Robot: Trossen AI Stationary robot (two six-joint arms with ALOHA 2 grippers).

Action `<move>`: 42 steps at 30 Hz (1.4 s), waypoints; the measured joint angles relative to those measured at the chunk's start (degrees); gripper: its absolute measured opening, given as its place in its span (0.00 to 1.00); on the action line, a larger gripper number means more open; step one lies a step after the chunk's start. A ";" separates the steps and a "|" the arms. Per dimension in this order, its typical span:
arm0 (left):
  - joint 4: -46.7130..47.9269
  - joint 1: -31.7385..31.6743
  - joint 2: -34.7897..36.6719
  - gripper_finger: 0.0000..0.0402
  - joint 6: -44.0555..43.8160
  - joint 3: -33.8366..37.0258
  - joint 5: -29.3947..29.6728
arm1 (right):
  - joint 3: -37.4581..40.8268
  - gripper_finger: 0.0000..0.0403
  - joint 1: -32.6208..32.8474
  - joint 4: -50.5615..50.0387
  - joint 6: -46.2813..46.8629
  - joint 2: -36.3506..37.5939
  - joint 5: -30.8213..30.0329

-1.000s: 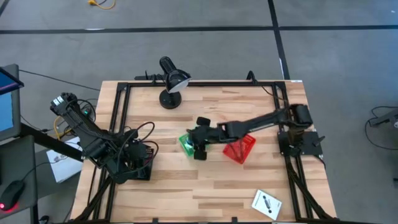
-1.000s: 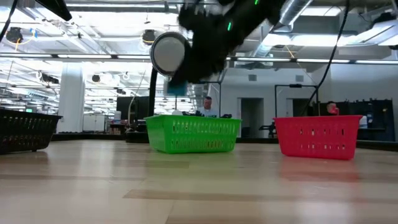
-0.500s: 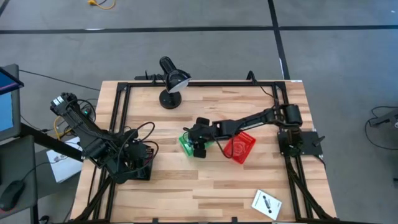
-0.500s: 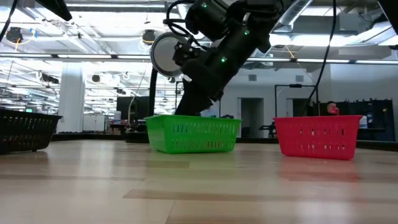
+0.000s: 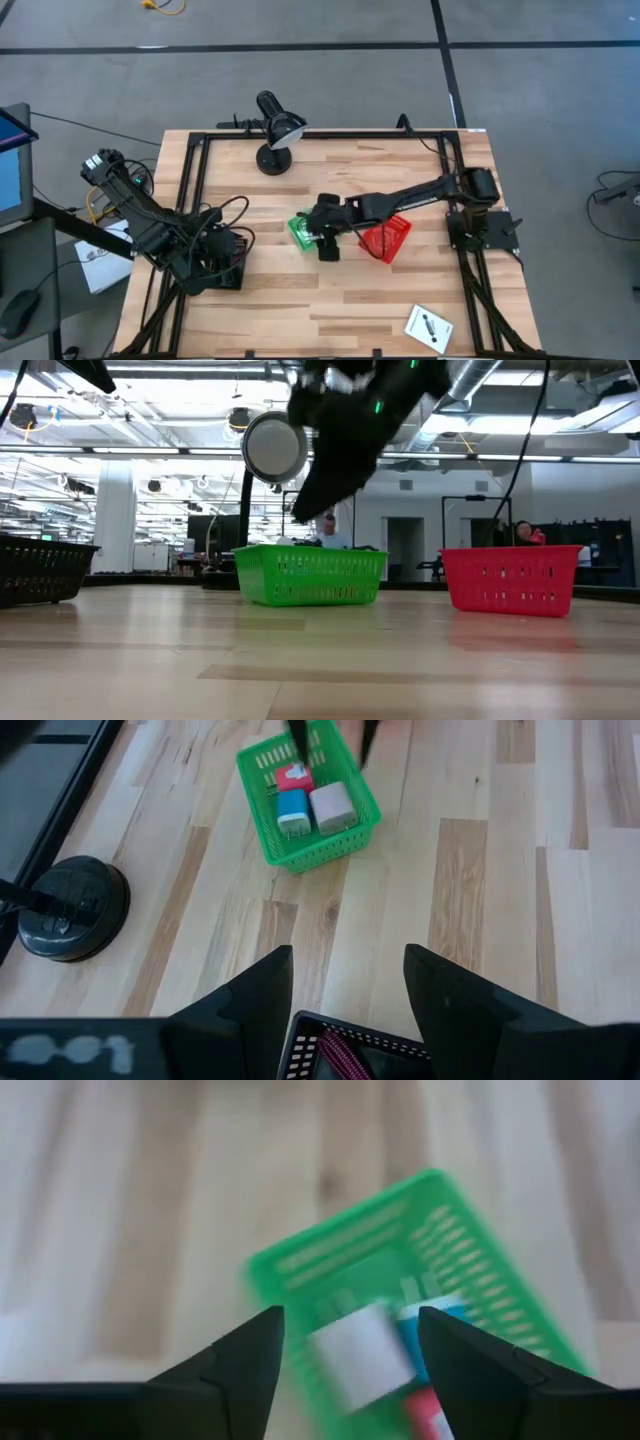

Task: Pick and place items into bin
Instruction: Put the white card reader box into the red bin

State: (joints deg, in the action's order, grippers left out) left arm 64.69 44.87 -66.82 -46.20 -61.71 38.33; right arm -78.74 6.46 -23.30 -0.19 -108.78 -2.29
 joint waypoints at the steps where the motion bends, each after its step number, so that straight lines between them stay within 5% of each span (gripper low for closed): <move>1: 0.00 -0.01 -0.01 0.46 0.01 0.00 -0.01 | -1.41 0.54 0.73 -4.38 0.74 1.04 1.02; 8: -0.34 -0.01 -0.01 0.46 -0.06 0.00 0.01 | -7.30 0.50 8.91 -25.18 20.12 7.87 10.80; 14: -2.83 -0.01 -0.01 0.46 -0.12 0.00 0.09 | -7.39 0.50 19.43 -33.42 31.76 11.48 11.29; 21: -7.90 -0.01 -0.03 0.46 -0.48 0.00 0.22 | -7.41 0.49 32.30 -34.08 45.93 8.11 10.89; 27: -9.01 -0.01 -0.05 0.46 2.74 0.00 2.18 | -7.28 0.40 38.94 -45.67 61.85 3.08 5.72; 30: -9.01 -0.01 -0.05 0.46 1.43 0.00 2.21 | -7.25 0.33 40.07 -50.36 70.97 -0.06 11.18; 39: -8.99 -0.01 -0.07 0.46 -0.38 0.00 1.45 | -7.20 0.04 41.10 -42.31 62.05 -4.06 14.03; 42: -8.99 -0.01 -0.07 0.46 -0.38 0.00 1.40 | -7.23 0.01 41.56 -43.21 60.22 -3.62 12.75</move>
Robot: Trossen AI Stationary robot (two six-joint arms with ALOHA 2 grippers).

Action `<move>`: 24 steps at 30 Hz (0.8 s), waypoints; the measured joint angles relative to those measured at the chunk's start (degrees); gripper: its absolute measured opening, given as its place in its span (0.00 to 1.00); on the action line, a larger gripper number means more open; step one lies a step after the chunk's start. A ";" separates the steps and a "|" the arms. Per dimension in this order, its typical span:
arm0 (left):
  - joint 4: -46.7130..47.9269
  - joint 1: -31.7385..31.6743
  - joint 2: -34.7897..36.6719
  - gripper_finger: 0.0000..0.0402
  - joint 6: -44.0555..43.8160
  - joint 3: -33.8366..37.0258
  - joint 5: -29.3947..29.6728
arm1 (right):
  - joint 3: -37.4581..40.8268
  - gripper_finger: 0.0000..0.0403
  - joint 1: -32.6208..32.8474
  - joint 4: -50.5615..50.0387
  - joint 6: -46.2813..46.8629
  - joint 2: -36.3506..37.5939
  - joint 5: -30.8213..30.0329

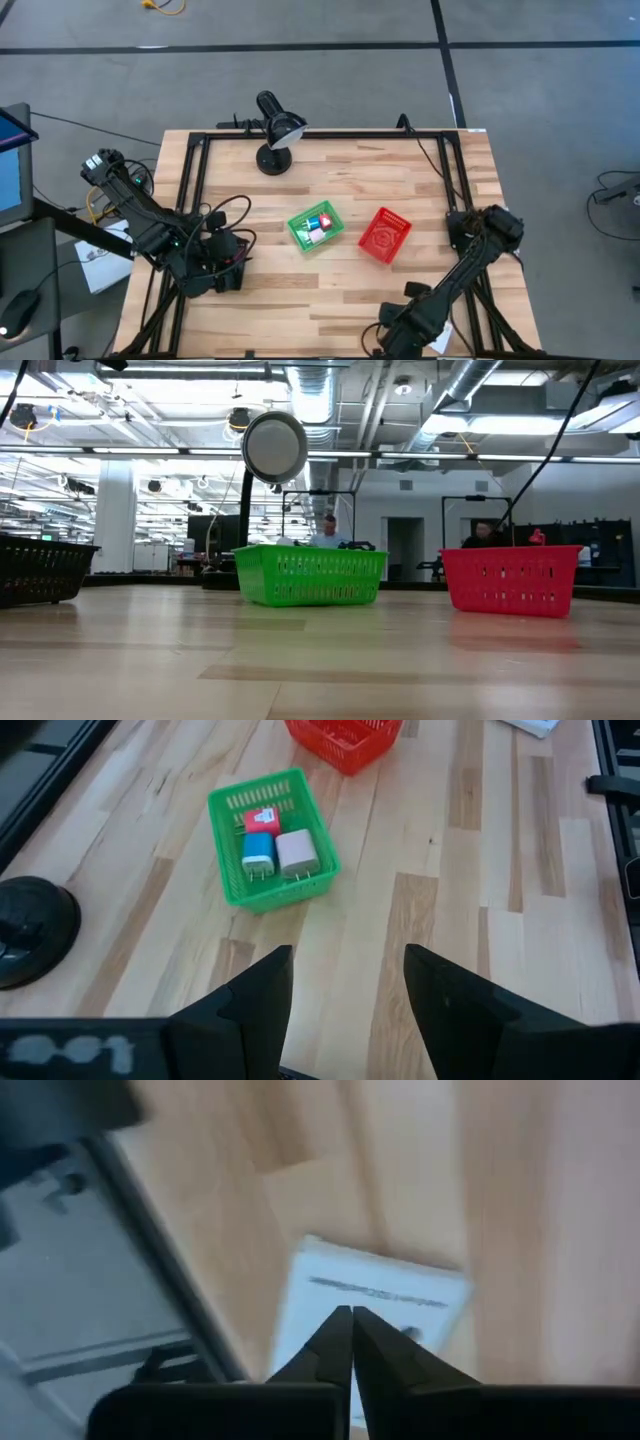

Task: Pick and place items into bin
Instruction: Put the white card reader box into the red bin

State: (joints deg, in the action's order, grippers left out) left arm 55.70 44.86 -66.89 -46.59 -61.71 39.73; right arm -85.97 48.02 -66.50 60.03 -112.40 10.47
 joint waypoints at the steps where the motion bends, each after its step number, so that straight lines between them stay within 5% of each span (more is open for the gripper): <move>1: 0.03 0.00 0.00 0.46 0.00 0.00 -0.01 | 0.00 0.02 0.62 -2.26 0.58 0.56 -1.26; 6: 0.10 0.00 0.00 0.46 0.00 0.00 -0.03 | 0.02 0.02 7.22 -10.26 12.36 6.05 -10.97; 13: 0.31 0.01 0.00 0.46 0.33 0.00 -0.03 | 2.57 0.00 21.24 -9.75 29.85 14.33 -36.89; 18: 0.30 0.00 0.00 0.46 0.27 0.00 -0.07 | 16.60 0.00 24.70 0.03 48.04 19.12 -29.90; 24: 0.20 0.00 0.00 0.46 0.32 0.00 -0.07 | 31.00 0.00 22.68 33.16 40.68 21.75 -26.11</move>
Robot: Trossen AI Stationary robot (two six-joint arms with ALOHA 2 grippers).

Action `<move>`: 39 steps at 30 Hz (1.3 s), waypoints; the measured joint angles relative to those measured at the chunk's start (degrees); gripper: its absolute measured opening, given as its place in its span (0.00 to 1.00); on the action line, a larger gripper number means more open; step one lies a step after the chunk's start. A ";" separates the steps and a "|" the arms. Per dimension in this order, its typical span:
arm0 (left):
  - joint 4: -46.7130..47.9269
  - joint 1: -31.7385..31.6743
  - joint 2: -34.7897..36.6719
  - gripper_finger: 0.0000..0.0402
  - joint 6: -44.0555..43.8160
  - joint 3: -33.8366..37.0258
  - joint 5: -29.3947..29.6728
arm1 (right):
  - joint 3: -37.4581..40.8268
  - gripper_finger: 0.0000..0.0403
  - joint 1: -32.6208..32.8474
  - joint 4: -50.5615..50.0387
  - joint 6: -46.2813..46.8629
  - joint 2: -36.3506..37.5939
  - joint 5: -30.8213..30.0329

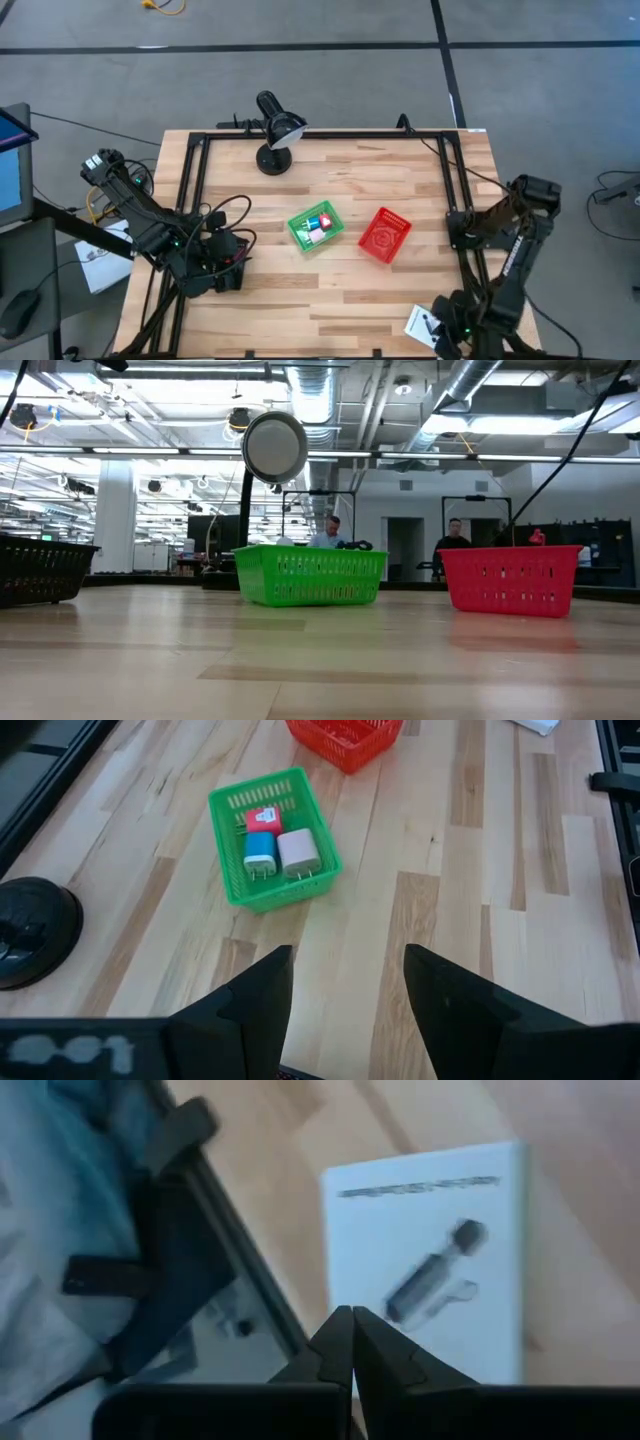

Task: Pick and place items into bin
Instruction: Put the white card reader box into the red bin

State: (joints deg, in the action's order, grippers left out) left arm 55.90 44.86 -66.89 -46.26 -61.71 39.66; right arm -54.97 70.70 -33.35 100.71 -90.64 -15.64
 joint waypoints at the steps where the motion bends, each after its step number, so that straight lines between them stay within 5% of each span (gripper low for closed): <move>1: 0.00 0.00 0.00 0.46 0.00 0.00 0.02 | 0.92 0.00 -0.71 1.48 -0.39 -0.17 1.30; 6: -0.13 0.00 0.00 0.46 -0.02 0.00 0.00 | 3.09 0.00 -4.54 3.82 -1.15 -4.32 9.71; 13: -0.13 0.00 0.00 0.46 -0.02 0.00 0.06 | 2.48 0.00 -13.13 8.48 -18.83 -9.47 16.11; 30: -0.17 -2.50 -0.40 0.46 -3.92 0.02 2.50 | 3.25 0.00 -42.25 28.54 -69.68 -10.74 11.36; 34: -1.26 -4.05 -3.05 0.46 -2.62 0.02 1.73 | 3.21 0.00 -44.12 33.22 -70.15 -10.70 5.90; 39: -9.08 -5.57 -10.17 0.46 3.21 0.02 -1.66 | 3.16 0.00 -40.61 33.38 -64.53 -9.89 7.47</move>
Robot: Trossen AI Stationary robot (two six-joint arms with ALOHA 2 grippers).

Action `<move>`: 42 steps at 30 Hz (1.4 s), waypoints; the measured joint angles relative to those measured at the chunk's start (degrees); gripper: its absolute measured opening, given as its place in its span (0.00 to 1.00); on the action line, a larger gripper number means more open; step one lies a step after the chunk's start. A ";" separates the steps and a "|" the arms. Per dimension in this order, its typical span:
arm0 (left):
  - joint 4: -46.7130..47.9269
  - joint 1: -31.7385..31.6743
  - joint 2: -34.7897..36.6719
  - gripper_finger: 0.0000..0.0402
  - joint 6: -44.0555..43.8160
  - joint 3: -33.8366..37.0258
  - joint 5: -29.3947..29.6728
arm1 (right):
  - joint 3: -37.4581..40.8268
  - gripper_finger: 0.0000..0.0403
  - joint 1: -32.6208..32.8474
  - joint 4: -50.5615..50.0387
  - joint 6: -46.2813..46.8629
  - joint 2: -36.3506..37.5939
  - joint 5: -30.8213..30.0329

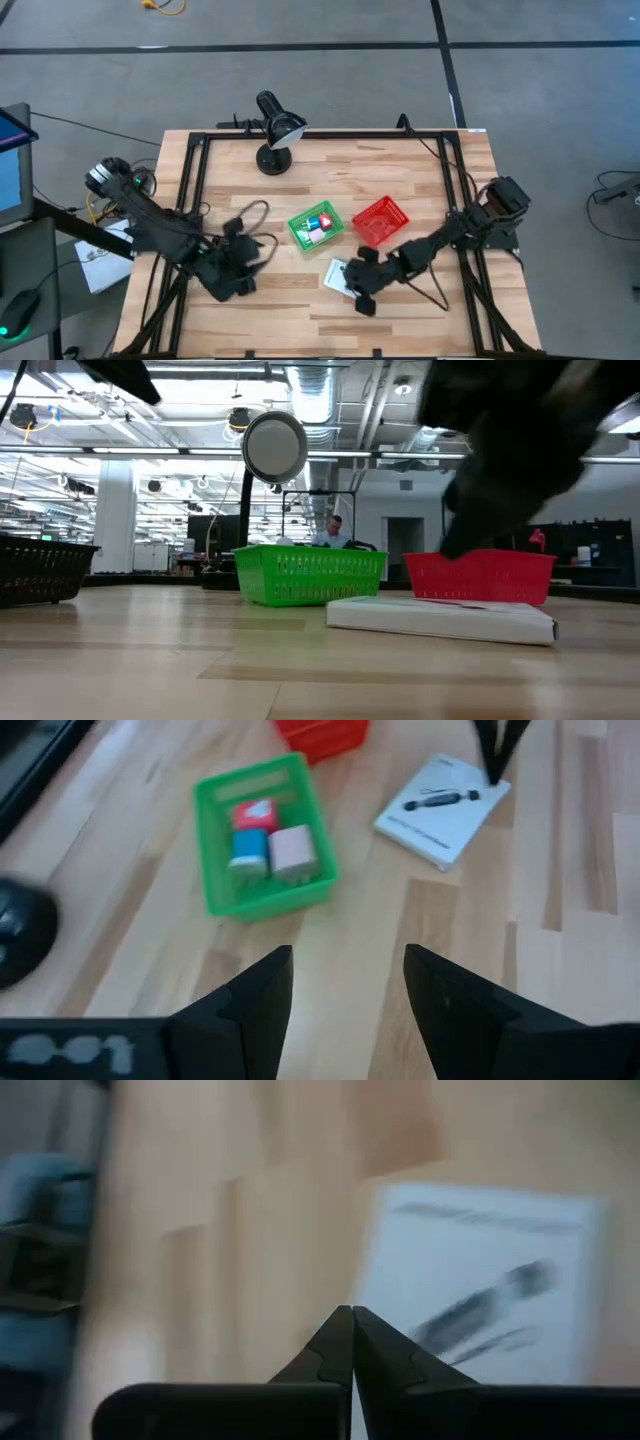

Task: Pick and place items into bin
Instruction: Put the white card reader box into the red bin

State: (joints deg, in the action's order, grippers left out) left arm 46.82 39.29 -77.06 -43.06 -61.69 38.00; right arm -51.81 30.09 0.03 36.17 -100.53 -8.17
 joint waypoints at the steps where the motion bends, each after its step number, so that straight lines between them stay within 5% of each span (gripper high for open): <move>1: -2.23 -0.19 -1.84 0.46 2.06 0.00 0.26 | -0.13 0.00 1.23 -0.10 1.52 0.05 -0.73; 11: -35.93 -6.02 -18.74 0.46 7.07 -0.02 -0.99 | -0.09 0.00 9.62 -13.54 17.75 -0.09 -20.09; 15: -43.89 -10.26 -22.85 0.46 3.76 -0.04 -13.71 | -0.11 0.00 9.41 -14.83 19.27 -0.09 -25.00; 18: -45.38 -13.36 -24.54 0.46 -0.14 -0.04 -22.81 | -0.17 0.00 8.66 -15.91 19.05 -0.54 -25.00; 23: -43.29 -16.97 -25.33 0.46 -4.24 -0.04 -28.01 | -0.32 0.00 7.77 -16.64 19.94 -3.93 -24.12; 35: -41.29 -18.28 -25.53 0.46 -16.35 -0.04 -31.10 | -2.48 0.00 10.02 -17.99 22.04 -5.59 -25.74; 42: -45.72 -16.35 -32.48 0.46 -19.17 -0.01 -31.72 | -5.05 0.00 13.56 -17.97 21.38 -5.68 -27.44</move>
State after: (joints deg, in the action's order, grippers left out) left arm 1.10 22.93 -109.54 -62.23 -61.70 6.28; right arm -56.86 43.65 -17.94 57.55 -106.21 -35.60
